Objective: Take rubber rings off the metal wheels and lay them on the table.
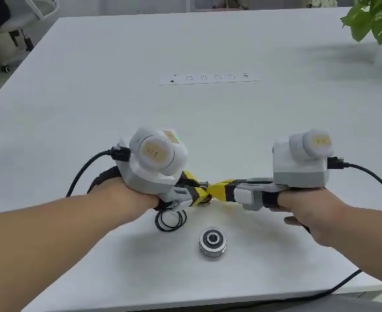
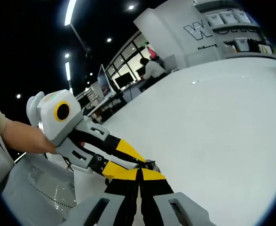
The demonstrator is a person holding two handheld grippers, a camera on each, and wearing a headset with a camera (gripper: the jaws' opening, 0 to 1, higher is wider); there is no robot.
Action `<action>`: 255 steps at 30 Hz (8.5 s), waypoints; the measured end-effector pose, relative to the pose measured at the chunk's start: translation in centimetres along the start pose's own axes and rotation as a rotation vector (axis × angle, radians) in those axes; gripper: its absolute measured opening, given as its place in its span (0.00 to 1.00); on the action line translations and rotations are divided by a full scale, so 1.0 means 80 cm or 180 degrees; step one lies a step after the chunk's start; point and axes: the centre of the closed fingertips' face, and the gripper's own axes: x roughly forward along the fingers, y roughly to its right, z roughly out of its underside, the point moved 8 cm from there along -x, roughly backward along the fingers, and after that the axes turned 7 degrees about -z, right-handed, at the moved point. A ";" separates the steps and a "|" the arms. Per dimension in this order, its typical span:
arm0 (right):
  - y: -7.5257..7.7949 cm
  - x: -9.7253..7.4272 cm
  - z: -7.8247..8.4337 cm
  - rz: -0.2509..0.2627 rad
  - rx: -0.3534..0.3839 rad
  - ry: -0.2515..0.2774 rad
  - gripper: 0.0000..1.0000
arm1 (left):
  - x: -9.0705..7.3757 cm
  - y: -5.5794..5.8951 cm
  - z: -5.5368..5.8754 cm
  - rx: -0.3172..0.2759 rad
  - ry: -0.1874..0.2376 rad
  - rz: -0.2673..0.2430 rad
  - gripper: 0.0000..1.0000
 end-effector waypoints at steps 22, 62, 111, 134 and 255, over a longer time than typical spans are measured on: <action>0.008 -0.010 0.001 0.0109 0.0116 -0.0031 0.00 | 0.000 -0.001 -0.002 0.0016 0.0013 0.0041 0.14; -0.018 -0.014 -0.035 0.0009 -0.0017 0.0076 0.00 | -0.108 -0.013 -0.014 -0.0274 0.0353 0.0074 0.47; -0.049 0.031 -0.006 -0.0212 -0.0069 -0.0447 0.00 | -0.177 -0.008 0.037 -0.0584 0.0341 -0.0065 0.61; -0.037 0.046 0.015 -0.0128 0.0065 -0.0705 0.00 | -0.175 -0.005 0.050 -0.0622 0.0314 -0.0064 0.68; -0.114 -0.159 0.016 0.0617 -0.1483 -0.0475 0.79 | -0.253 0.034 0.044 -0.0638 0.0667 -0.0367 0.76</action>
